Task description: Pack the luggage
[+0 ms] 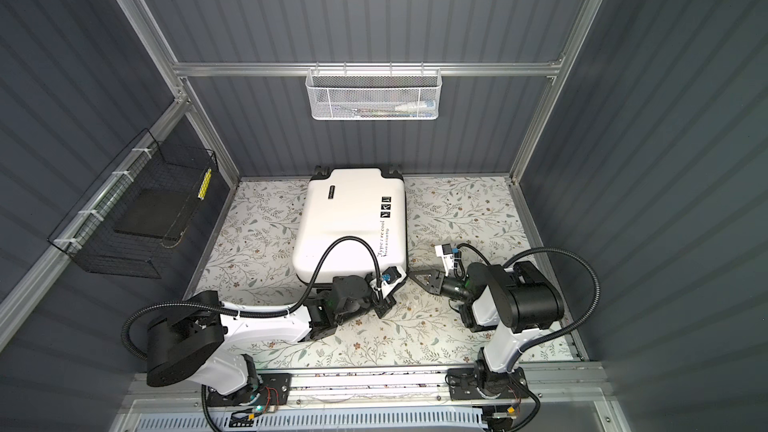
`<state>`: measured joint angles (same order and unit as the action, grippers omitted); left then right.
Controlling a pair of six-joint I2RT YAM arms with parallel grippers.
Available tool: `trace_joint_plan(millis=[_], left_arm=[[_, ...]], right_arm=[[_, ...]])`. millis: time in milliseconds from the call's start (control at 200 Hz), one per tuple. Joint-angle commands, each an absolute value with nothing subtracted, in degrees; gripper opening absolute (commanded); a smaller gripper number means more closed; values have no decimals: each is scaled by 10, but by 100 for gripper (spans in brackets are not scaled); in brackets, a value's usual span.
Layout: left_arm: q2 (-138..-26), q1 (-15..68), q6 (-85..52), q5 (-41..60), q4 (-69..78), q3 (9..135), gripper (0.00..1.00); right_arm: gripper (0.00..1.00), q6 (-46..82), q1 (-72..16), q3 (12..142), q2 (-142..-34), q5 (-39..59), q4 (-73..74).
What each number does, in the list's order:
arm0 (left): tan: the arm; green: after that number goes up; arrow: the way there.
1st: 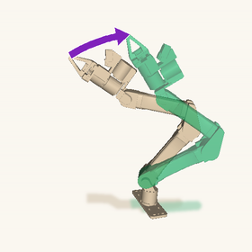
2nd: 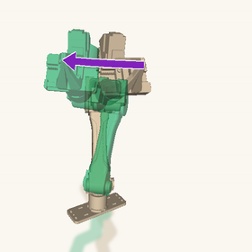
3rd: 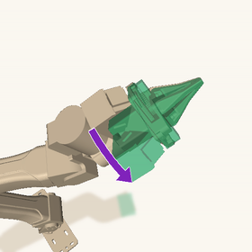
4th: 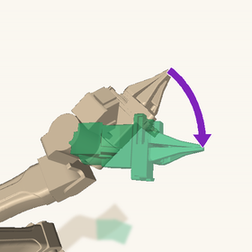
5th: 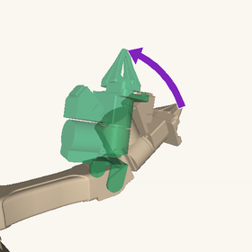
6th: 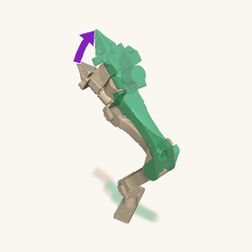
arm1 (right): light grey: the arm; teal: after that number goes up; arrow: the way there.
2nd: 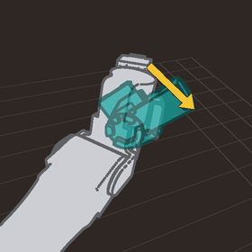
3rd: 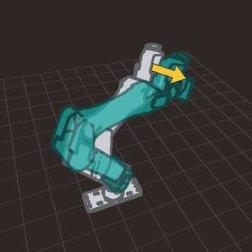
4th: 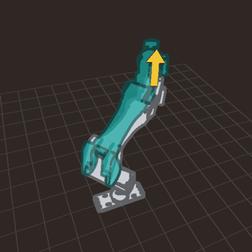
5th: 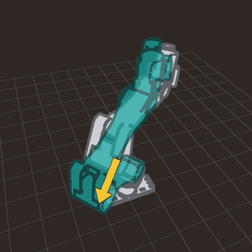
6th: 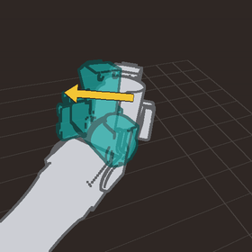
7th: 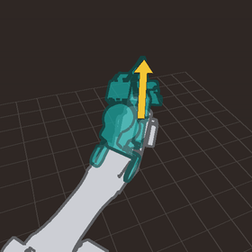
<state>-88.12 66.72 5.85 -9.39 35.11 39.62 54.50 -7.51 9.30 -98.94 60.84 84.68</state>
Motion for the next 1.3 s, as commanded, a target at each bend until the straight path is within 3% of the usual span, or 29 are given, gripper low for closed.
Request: trace_joint_plan(millis=[0,75,355,400,470,545,920,1101,1291], left_arm=[[-867,674,59,-75,374,391,0],[-866,675,57,-76,377,388,0],[-865,675,58,-80,380,386,0],[-865,674,57,-80,379,386,0],[-866,674,57,-80,378,387,0],[-863,674,57,-79,377,387,0],[-856,674,60,-80,370,385,0],[-857,674,62,-78,367,387,0],[-860,674,62,-77,373,387,0]], right_arm=[[6,546,-78,90,-988,588,847],[0,546,-78,88,-988,583,848],[0,548,-75,76,-986,566,848],[12,552,-72,72,-986,556,847],[16,556,-67,63,-983,541,848],[28,561,-64,50,-978,517,848],[38,563,-55,2,-945,405,814],[38,511,-56,12,-813,367,635],[45,374,-69,76,-527,264,213]])
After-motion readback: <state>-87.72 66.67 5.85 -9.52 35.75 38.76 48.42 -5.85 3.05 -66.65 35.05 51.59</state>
